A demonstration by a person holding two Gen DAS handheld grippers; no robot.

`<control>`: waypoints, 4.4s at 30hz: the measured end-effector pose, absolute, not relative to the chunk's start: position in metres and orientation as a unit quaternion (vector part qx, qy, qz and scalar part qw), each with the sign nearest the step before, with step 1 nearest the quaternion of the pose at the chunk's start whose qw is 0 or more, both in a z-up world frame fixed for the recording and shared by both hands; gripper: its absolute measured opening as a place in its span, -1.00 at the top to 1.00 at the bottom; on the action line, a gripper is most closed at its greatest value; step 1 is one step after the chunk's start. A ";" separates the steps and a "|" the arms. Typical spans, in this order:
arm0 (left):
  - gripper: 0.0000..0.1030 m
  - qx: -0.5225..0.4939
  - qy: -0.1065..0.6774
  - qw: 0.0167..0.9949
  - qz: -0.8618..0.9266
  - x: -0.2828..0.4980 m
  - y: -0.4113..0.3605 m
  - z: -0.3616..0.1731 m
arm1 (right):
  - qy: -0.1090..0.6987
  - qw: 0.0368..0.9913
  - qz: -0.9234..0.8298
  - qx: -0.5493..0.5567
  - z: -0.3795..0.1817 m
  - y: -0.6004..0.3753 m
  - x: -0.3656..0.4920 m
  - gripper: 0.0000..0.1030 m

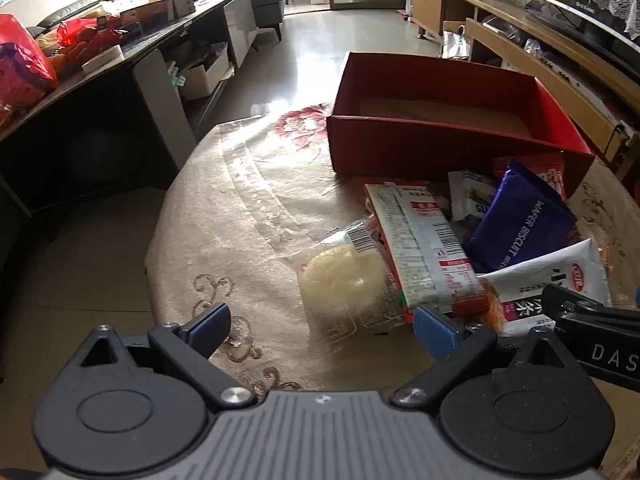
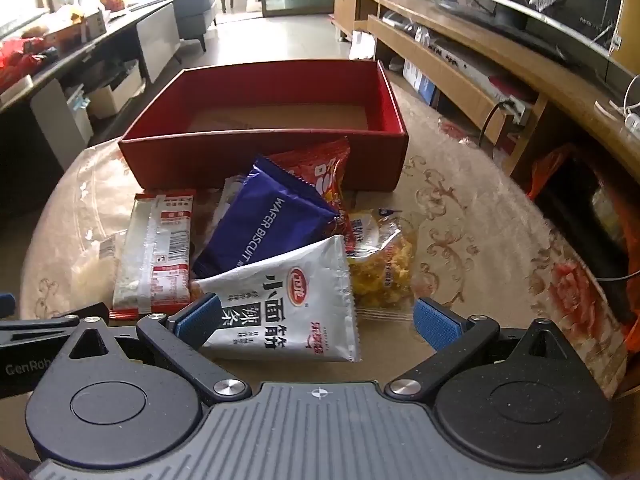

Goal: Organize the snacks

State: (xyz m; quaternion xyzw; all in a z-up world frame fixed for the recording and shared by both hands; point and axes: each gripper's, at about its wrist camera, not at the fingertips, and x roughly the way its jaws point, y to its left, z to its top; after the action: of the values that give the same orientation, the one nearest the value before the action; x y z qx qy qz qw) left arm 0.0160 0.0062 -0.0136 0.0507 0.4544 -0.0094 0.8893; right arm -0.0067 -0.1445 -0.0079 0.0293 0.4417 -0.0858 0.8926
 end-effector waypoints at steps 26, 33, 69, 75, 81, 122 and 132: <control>-0.92 0.035 0.472 0.881 -0.002 0.031 0.022 -0.019 | 0.444 0.891 -0.091 -0.023 -0.010 -0.141 0.005 -1.00; -0.92 0.020 0.471 0.882 -0.006 0.034 0.035 -0.013 | 0.448 0.892 -0.034 -0.057 -0.009 -0.134 0.016 -0.95; -0.92 -0.012 0.503 0.864 -0.026 0.050 0.057 -0.016 | 0.545 0.759 0.277 -0.224 -0.041 -0.042 -0.031 -0.50; -0.92 0.008 0.507 0.862 -0.032 0.051 0.045 -0.018 | 0.559 0.797 0.205 -0.099 -0.026 -0.091 -0.049 -0.05; -0.92 -0.069 0.552 0.831 -0.001 0.068 0.046 -0.037 | 0.544 0.826 0.140 -0.043 -0.014 -0.124 -0.055 0.01; -0.91 0.099 0.544 0.832 0.033 0.034 0.008 -0.068 | 0.544 0.839 0.030 -0.003 -0.021 -0.118 -0.022 0.00; -0.32 0.051 0.553 0.832 0.002 0.028 0.019 -0.064 | 0.559 0.828 0.029 -0.027 -0.032 -0.115 -0.020 -0.01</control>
State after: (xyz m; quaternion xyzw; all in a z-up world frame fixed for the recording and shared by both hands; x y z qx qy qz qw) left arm 0.0278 0.0189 -0.0635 0.0510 0.5532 0.0015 0.8315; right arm -0.0202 -0.1146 -0.0324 -0.0273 0.5590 0.0291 0.8282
